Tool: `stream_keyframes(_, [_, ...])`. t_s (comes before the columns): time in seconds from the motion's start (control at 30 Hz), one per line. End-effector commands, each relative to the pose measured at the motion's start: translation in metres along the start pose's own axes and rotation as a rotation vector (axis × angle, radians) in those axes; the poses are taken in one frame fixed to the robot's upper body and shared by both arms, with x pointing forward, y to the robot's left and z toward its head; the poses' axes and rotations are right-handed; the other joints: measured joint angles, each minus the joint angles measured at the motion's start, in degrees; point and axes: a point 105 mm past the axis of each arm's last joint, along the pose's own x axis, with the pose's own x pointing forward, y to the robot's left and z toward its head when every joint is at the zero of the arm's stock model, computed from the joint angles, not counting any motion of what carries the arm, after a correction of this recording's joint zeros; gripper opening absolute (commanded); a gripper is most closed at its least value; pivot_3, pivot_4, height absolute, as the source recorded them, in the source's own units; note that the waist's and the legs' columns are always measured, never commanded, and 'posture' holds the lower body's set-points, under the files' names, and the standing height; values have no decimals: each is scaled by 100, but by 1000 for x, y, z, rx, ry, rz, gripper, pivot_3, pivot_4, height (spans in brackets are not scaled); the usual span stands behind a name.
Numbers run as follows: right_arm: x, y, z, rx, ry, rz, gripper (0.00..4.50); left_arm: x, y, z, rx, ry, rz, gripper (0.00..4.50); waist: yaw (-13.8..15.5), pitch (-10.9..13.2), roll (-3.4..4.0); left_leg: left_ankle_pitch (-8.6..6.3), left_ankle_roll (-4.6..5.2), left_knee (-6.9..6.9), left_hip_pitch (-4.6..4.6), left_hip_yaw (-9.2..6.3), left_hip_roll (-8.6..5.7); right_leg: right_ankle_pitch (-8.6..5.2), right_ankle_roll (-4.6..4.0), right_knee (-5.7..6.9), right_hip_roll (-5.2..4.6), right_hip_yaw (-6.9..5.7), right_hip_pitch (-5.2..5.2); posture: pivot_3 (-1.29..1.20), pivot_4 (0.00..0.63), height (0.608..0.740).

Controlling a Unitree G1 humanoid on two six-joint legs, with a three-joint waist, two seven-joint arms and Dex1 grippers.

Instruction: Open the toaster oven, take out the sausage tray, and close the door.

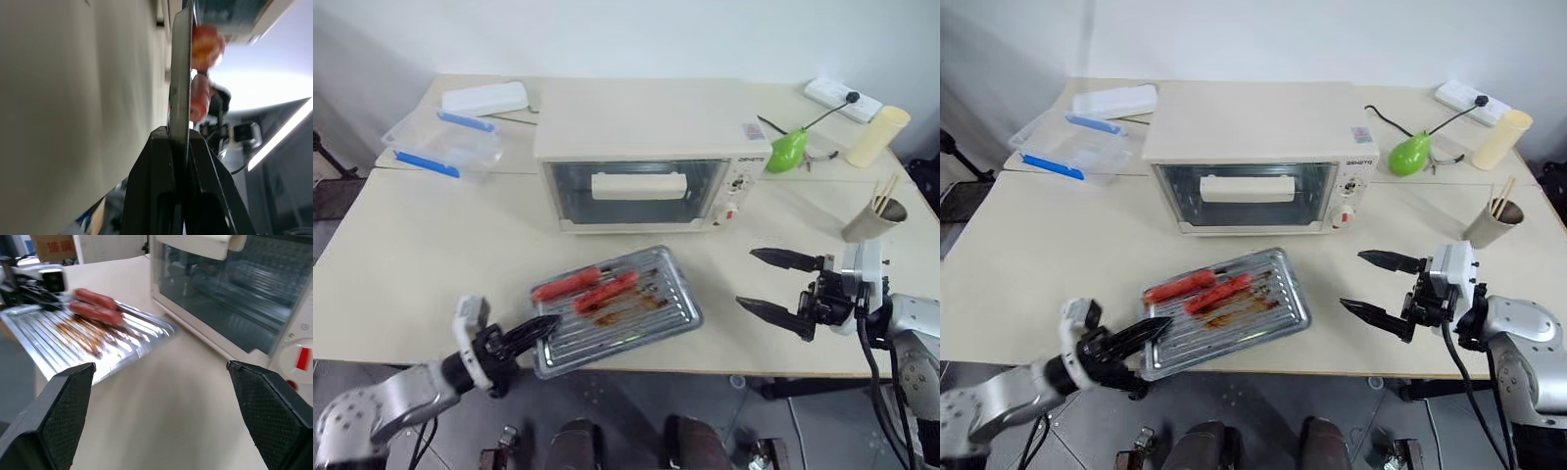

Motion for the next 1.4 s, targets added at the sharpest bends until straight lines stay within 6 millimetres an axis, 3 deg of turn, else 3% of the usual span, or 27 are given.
stream_keyframes(0.03, [-10, 5, 11, -51, -4, -38, 4484, 18, -1, 3, 2, 71, 9, 0, 45, 0, 0, 0, 0, 0, 1, 1, -2, 0, 1, 1, 0, 1, 0, 0, 150, 740])
stream_keyframes(0.37, [-24, 14, 8, -34, 32, -102, 4484, 63, -2, 5, 30, 241, 77, 0, 74, 0, -1, 3, -4, 6, -2, 3, -19, 10, 19, 0, 5, -3, 1, 0, 150, 740])
stream_keyframes(0.47, [-28, 14, 13, 0, 6, -145, 4484, 82, 9, 14, -3, 195, 158, 0, 106, -9, 15, 6, -2, 9, 1, 0, -20, 16, 31, -1, 4, 0, 7, 0, 150, 740])
stream_keyframes(0.67, [-31, 16, 14, 8, 16, -155, 4484, 94, 5, 14, 0, 202, 156, 0, 257, -16, 26, 23, 13, 30, 1, -10, -21, 27, 50, -14, -4, 13, 29, 0, 150, 740])
stream_keyframes(0.7, [-32, 17, 15, 7, 16, -156, 4500, 96, 3, 13, 7, 205, 156, 607, 257, -15, 26, 24, 13, 31, 1, -9, -21, 28, 53, -16, -5, 16, 30, 0, 150, 740])
stream_keyframes(0.93, [-35, 21, 11, 16, 17, -145, 4500, 92, -11, 20, 132, 164, 174, 2508, 204, -14, 23, 19, 5, 18, -9, -8, -37, 29, 54, -16, 1, 12, 13, 0, 150, 740])
stream_keyframes(1.17, [-34, 24, 5, 17, 28, -104, 4500, 52, -22, 31, 370, 166, 254, 4421, 124, -10, 17, 23, 0, 5, -6, 1, -31, 29, 54, -28, 10, 11, 10, 0, 150, 740])
stream_keyframes(1.27, [-33, 22, 4, 19, 28, -94, 4500, 36, -23, 28, 444, 214, 291, 4464, 61, -9, 15, 23, -4, -4, -6, 1, -25, 28, 54, -31, 14, 9, 6, 0, 150, 740])
stream_keyframes(1.4, [-32, 23, -2, 25, 53, -53, 4500, 2, -36, 48, 675, 156, 342, 4464, 43, -6, 12, 22, -7, -14, -4, 11, -24, 28, 52, -35, 16, 10, -1, 0, 150, 740])
